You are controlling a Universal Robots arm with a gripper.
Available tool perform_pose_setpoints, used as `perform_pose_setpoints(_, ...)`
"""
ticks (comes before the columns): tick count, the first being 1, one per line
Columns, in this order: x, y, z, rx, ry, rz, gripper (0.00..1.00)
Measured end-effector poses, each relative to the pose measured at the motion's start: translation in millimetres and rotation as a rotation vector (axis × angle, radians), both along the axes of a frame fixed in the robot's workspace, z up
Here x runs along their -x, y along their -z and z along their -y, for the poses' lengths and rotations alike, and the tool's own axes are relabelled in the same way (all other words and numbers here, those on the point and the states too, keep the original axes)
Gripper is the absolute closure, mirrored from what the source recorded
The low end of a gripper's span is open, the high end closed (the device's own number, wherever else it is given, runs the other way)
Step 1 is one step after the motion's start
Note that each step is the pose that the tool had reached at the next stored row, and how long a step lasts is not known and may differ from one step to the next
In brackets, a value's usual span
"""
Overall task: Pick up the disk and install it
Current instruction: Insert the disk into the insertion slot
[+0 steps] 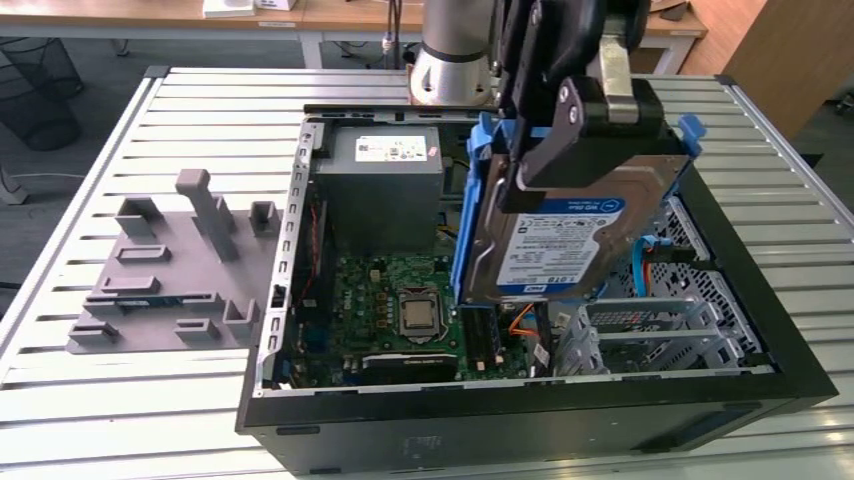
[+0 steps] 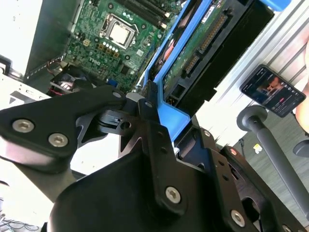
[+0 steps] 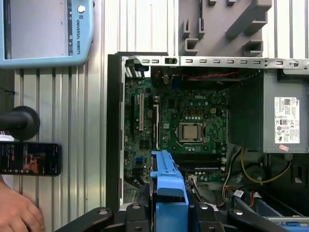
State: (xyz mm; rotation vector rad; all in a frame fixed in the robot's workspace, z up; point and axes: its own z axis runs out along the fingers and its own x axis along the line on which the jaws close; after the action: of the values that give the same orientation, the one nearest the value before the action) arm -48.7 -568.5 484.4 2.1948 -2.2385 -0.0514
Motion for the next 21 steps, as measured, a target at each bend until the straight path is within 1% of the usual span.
perform_pose_setpoints(8, -24.6, 4.0, 2.2, 0.0001, 0.0, 0.0, 0.63)
perform_pose_setpoints(11, -32.2, 5.3, 3.0, 0.0003, 0.0, -0.0001, 0.63)
perform_pose_setpoints(16, -33.3, 5.7, 3.3, 0.0001, 0.0, 0.0, 0.63)
perform_pose_setpoints(21, -35.9, 6.7, 7.6, 0.0001, 0.0, 0.0, 0.63)
